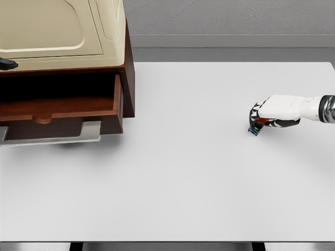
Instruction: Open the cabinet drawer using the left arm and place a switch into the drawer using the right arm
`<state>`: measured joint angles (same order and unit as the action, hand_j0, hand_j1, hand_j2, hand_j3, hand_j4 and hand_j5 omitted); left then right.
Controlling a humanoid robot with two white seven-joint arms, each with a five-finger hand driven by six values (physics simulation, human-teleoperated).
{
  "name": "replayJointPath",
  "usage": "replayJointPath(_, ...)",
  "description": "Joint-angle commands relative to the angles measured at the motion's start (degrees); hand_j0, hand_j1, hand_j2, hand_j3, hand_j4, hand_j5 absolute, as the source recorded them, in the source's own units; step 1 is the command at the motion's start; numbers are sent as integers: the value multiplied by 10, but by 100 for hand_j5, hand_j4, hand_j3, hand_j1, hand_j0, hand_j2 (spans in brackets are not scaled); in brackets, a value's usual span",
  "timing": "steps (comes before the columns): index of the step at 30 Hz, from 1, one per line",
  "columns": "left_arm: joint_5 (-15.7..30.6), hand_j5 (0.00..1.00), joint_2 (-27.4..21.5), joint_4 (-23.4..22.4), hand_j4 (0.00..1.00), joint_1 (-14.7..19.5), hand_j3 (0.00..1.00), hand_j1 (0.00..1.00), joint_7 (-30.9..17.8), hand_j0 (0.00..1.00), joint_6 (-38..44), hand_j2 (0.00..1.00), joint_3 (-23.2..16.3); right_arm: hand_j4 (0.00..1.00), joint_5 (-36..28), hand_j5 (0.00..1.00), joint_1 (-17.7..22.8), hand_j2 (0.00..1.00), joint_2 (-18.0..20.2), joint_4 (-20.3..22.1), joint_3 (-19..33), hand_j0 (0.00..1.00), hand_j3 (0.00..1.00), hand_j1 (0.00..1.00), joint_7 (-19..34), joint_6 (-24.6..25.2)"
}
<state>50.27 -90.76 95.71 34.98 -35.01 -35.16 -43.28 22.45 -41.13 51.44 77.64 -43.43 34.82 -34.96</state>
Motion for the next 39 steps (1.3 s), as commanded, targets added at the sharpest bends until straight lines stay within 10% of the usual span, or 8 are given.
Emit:
replayJointPath(1, 5, 100, -1, 0, 100, 0, 100, 100, 0, 100, 2, 100, 0, 46, -1, 46, 0, 46, 0, 0, -1, 46, 46, 46, 2, 0)
replayJointPath(39, 3, 100, 3, 2, 100, -1, 100, 100, 0, 100, 2, 100, -1, 38, -12, 38, -127, 38, -84, 4, 1, 38, 38, 38, 2, 0)
